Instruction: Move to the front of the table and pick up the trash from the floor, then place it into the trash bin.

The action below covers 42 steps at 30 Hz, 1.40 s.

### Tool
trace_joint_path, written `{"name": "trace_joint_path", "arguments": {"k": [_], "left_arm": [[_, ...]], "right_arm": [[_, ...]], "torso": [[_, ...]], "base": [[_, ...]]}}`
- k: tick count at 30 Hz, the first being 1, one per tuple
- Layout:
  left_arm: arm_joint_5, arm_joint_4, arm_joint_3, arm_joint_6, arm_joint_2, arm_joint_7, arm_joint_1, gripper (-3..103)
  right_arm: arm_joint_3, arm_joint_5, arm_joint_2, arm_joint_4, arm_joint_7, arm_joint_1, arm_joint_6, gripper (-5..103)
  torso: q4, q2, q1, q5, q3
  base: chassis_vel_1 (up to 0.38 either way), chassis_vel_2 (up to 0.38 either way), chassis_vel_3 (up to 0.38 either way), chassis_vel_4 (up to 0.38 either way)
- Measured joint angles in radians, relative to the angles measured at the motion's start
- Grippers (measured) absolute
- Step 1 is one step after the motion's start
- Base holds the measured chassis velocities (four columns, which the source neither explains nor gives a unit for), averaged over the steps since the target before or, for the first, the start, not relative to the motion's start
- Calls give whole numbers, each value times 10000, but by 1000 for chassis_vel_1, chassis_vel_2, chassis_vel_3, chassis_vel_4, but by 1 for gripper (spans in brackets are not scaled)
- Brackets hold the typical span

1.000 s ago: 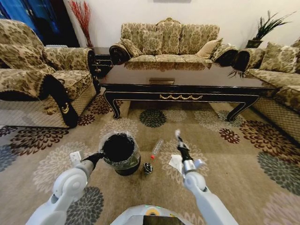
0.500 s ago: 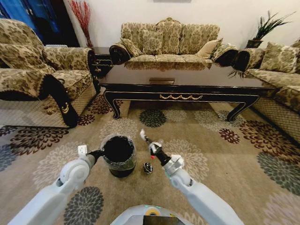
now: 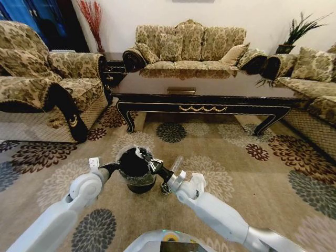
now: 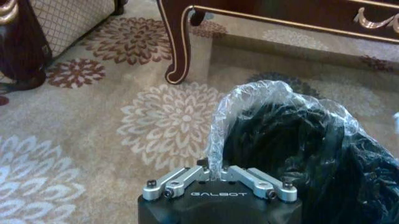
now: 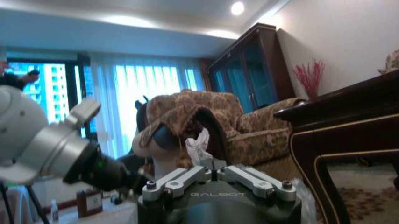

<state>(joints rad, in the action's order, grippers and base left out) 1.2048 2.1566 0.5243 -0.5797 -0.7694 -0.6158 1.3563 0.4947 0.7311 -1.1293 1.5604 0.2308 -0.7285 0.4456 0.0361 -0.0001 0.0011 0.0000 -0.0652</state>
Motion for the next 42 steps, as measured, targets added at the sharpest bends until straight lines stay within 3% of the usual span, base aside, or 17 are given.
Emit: {"name": "trace_joint_path", "arguments": {"k": [2, 3, 5, 11, 12, 16, 18, 19, 20, 23, 24, 26, 27, 30, 32, 34, 42], "left_arm": [[-1, 108, 96, 1, -49, 0, 83, 3], [-14, 168, 142, 2, -99, 0, 156, 3], [-52, 219, 178, 2, -154, 0, 229, 3], [-310, 476, 363, 1, -470, -1, 538, 3], [-310, 476, 363, 1, -470, -1, 538, 3], [-336, 622, 678, 1, -561, -3, 612, 3], [-336, 623, 696, 1, -560, -4, 612, 3], [-329, 607, 870, 2, -478, -15, 569, 3], [-271, 557, 943, -1, -412, -26, 485, 3], [-116, 484, 1064, -12, -325, -75, 283, 3], [67, 420, 1162, -27, -276, -136, 70, 3], [297, 289, 1315, -43, -235, -197, -332, 3], [297, 289, 1315, -43, -235, -197, -332, 3], [439, 240, 1353, -53, -339, -204, -774, 3], [453, 256, 1338, -56, -390, -203, -843, 3], [470, 379, 1217, -95, -559, -203, -1046, 3], [633, 497, 1097, -118, -371, -170, -1490, 3]], "right_arm": [[3, -111, 110, 37, 2, -113, -45, 8], [-13, -177, 179, 92, 4, -196, -65, 18], [-58, -220, 248, 139, 4, -265, -78, 18], [-574, -297, 570, 514, -65, -741, -124, 45], [-574, -297, 570, 514, -65, -741, -124, 45], [-1425, 17, 977, 894, -970, -1318, -525, 61], [-1475, 38, 1008, 918, -1067, -1347, -570, 61], [-1968, 363, 1455, 1147, -2190, -1594, -1132, 73], [-2136, 510, 1633, 1227, -2681, -1658, -1420, 78], [-2360, 737, 1861, 1248, -3293, -1723, -1826, 78], [-2507, 899, 1993, 1238, -3903, -1774, -2223, 89], [-2629, 1486, 2090, 1149, -5649, -1932, -3359, 97], [-2629, 1486, 2090, 1149, -5649, -1932, -3359, 97], [-2501, 2606, 1956, 921, -7708, -2093, -4864, 100], [-2461, 2852, 1894, 870, -8004, -2098, -5127, 100], [-2319, 3766, 1499, 461, -9007, -2022, -5848, 100], [-2072, 4206, 689, -875, -9515, -1357, -6228, 100]], "torso": [[0, 0, 0, 2, 0], [0, 0, 0, 2, 0], [0, 0, 0, 2, 0], [2, 0, 0, 1, 0], [2, 0, 0, 1, 0], [1, 0, 0, 3, 0], [1, 0, 0, 3, 0], [-1, 0, 0, -2, 0], [0, 0, 0, 0, 0], [0, 0, 0, -1, 0], [1, 0, 0, 0, 0], [0, 0, 0, 3, 0], [0, 0, 0, 3, 0], [-2, 0, 0, 2, 0], [-2, 0, 0, 2, 0], [3, 0, 0, 2, 0], [0, 0, 0, 0, 0]], "base": [[0, 0, 0, 0], [0, 0, 0, 0], [0, 0, 0, 0], [0, 0, 0, 0], [0, 0, 0, 0], [0, 0, 0, 0], [0, 0, 0, 0], [0, 0, 0, 0], [0, 0, 0, 0], [0, 0, 0, 0], [0, 0, 0, 0], [0, 0, 0, 0], [0, 0, 0, 0], [0, 0, 0, 0], [0, 0, 0, 0], [0, 0, 0, 0], [0, 0, 0, 0]]}}
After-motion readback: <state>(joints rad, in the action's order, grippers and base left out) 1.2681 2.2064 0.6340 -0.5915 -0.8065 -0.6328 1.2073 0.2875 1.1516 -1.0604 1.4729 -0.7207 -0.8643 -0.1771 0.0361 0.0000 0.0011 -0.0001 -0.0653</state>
